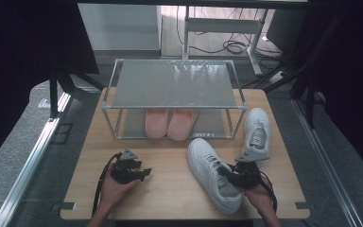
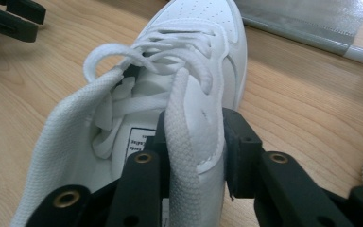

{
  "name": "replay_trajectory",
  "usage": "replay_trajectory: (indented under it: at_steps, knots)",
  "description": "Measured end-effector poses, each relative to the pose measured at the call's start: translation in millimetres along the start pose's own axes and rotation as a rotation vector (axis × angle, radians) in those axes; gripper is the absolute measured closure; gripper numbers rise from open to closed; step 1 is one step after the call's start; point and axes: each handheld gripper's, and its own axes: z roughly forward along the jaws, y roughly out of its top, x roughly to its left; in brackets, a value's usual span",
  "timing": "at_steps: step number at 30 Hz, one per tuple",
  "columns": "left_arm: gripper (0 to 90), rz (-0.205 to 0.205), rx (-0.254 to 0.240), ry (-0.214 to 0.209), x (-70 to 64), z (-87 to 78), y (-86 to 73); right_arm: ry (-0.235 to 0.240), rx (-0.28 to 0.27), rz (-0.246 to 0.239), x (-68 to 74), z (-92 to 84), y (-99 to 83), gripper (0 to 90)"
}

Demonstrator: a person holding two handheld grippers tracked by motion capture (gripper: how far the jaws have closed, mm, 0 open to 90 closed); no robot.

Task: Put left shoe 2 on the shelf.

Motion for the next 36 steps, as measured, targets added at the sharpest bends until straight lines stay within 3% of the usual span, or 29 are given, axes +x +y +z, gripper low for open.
replay_trajectory:
  at_steps: [17, 36]
  knots:
    - [46.3, -0.001, -0.002, 0.0, 0.7, -0.7, -0.1, -0.035, -0.003, 0.0, 0.2, -0.3, -0.4, 79.7]
    - [46.2, -0.004, -0.003, 0.002, 1.7, -1.0, -0.4, 0.002, -0.054, 0.067, -5.1, -0.7, -3.2, 81.5]
